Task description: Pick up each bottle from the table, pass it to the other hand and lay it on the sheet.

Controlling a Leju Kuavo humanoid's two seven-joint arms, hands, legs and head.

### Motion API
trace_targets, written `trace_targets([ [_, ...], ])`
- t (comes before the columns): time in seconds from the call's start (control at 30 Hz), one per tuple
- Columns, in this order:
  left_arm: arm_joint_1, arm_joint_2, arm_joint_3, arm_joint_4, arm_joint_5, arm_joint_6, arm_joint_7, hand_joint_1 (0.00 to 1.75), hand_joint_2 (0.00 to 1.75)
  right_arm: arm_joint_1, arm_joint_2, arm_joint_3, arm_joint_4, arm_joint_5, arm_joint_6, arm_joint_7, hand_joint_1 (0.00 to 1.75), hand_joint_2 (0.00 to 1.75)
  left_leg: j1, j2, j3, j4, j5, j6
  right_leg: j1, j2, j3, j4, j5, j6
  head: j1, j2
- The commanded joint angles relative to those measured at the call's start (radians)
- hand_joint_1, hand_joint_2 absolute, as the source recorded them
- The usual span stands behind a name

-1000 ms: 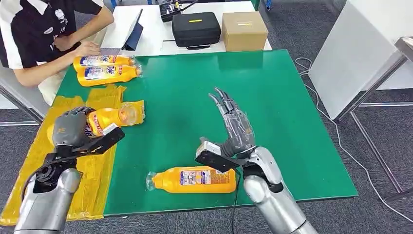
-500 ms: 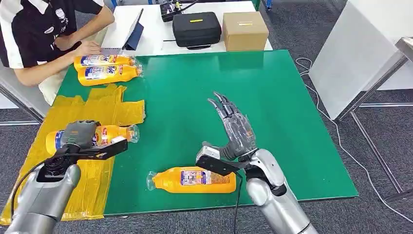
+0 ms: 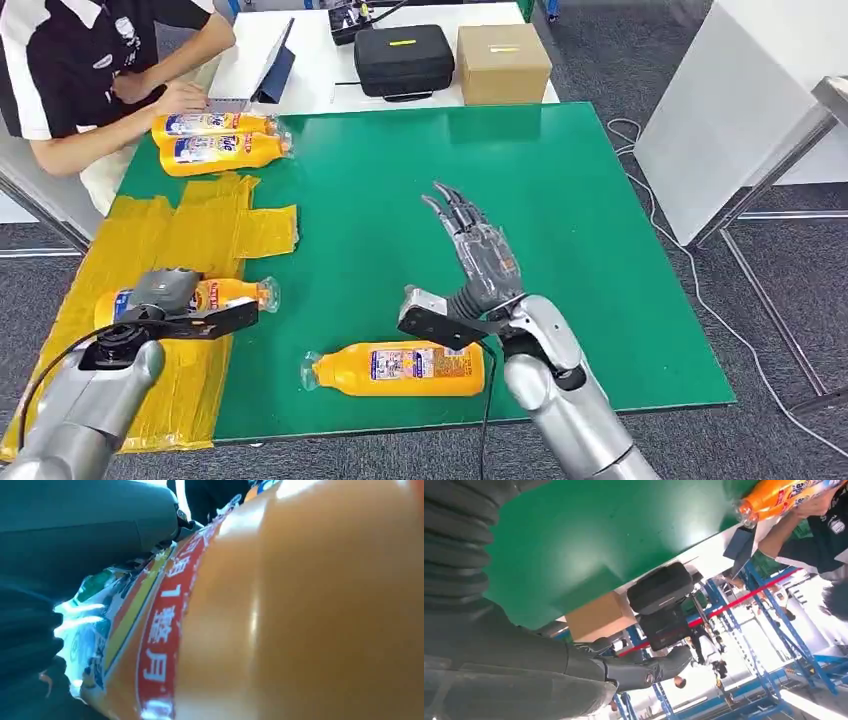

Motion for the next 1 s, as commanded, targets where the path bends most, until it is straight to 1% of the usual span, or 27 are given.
trace_targets([
  [0.03,-0.088,0.018,-0.036,0.18,-0.017,-0.019,0.001,0.0,1.75,-0.066,-0.003,0.031,0.088,-0.006,0.013,0.009,0.0,0.0,0.001,0.001,0.004,0.0,-0.001,-0.002,0.001,0.0,0.004,-0.001,-0.001,0.0,0.0,0.0],
  [0.23,-0.106,0.01,-0.035,0.192,-0.017,-0.029,0.001,0.0,1.75,-0.058,-0.005,0.03,0.074,-0.006,0.017,0.018,0.0,0.0,0.0,0.0,0.002,0.0,0.0,-0.002,0.0,-0.001,0.002,-0.001,0.0,0.0,0.0,0.0],
  [0.33,-0.101,0.006,-0.034,0.185,-0.016,-0.015,0.0,0.0,1.75,-0.036,-0.01,0.028,0.057,-0.005,0.016,0.02,0.0,0.0,0.001,0.0,0.004,0.0,-0.001,-0.003,0.001,-0.001,0.005,-0.002,-0.001,0.0,0.0,0.0],
  [0.43,-0.085,0.002,-0.024,0.163,-0.005,0.005,-0.003,0.0,1.75,-0.025,-0.014,0.025,0.047,-0.003,0.015,0.023,0.0,0.0,0.001,0.0,0.005,-0.001,-0.001,-0.003,0.001,-0.001,0.006,-0.002,-0.001,0.0,0.0,0.0],
  [0.5,-0.08,-0.004,-0.028,0.145,-0.001,0.009,-0.014,0.0,1.75,-0.017,-0.019,0.02,0.049,-0.002,0.016,0.029,0.0,0.0,0.0,0.0,0.002,0.0,0.0,-0.001,0.0,-0.001,0.001,-0.001,0.0,0.0,0.0,0.0],
  [0.53,-0.082,-0.005,-0.028,0.144,-0.001,0.008,-0.014,0.0,1.75,-0.017,-0.02,0.02,0.049,-0.002,0.015,0.029,0.0,0.0,0.001,-0.001,0.004,-0.001,-0.001,-0.002,0.001,-0.002,0.005,-0.002,-0.001,0.0,0.0,0.0],
  [0.57,-0.085,-0.007,-0.033,0.139,-0.001,0.009,-0.019,0.0,1.75,-0.015,-0.021,0.018,0.051,-0.002,0.015,0.028,0.0,0.0,0.0,-0.001,0.002,-0.001,0.0,-0.002,0.0,-0.001,0.003,-0.001,0.0,0.0,0.0,0.0],
  [0.63,-0.096,-0.019,-0.038,0.125,0.001,0.014,-0.025,0.0,1.75,-0.016,-0.015,0.014,0.052,-0.004,0.016,0.032,0.0,0.0,0.001,-0.001,0.004,0.0,-0.001,-0.003,0.001,-0.003,0.005,-0.002,-0.001,0.0,0.0,0.0],
  [0.7,-0.094,-0.013,-0.06,0.091,-0.011,0.007,-0.016,0.0,1.75,-0.018,-0.007,0.01,0.053,-0.005,0.025,0.039,0.0,0.0,0.002,-0.002,0.005,0.0,-0.001,-0.003,0.002,-0.004,0.007,-0.003,-0.002,0.0,0.0,0.0],
  [0.73,-0.094,-0.01,-0.068,0.072,-0.014,0.0,-0.012,0.0,1.75,-0.022,-0.003,0.01,0.057,-0.004,0.029,0.04,0.0,0.0,0.001,-0.002,0.003,0.001,-0.001,-0.003,0.001,-0.004,0.004,-0.001,-0.001,0.0,0.0,0.0],
  [0.77,-0.094,-0.008,-0.07,0.065,-0.013,-0.005,-0.009,0.0,0.0,-0.023,-0.002,0.01,0.059,-0.004,0.028,0.04,0.0,0.0,0.002,-0.002,0.004,0.001,-0.001,-0.003,0.002,-0.004,0.006,-0.002,-0.002,0.0,0.0,0.0],
  [0.83,-0.094,0.006,-0.09,0.024,-0.015,-0.023,-0.012,0.0,0.0,-0.026,0.002,0.009,0.068,-0.004,0.032,0.042,0.0,0.0,0.002,-0.002,0.004,0.001,-0.002,-0.003,0.002,-0.004,0.006,-0.002,-0.002,0.0,0.0,0.0],
  [0.87,-0.094,0.013,-0.098,0.005,-0.015,-0.033,-0.014,0.0,0.0,-0.028,0.001,0.01,0.072,-0.003,0.033,0.042,0.0,0.0,0.001,-0.002,0.002,0.001,-0.001,-0.003,0.001,-0.003,0.003,-0.001,-0.001,0.0,0.0,0.0],
  [1.0,-0.137,0.046,-0.151,-0.079,0.014,-0.087,-0.075,0.0,0.0,-0.031,0.0,0.009,0.091,-0.004,0.038,0.041,0.0,0.0,0.002,0.0,0.001,0.001,-0.001,-0.003,0.001,-0.002,0.002,0.0,-0.001,0.0,0.0,0.0],
])
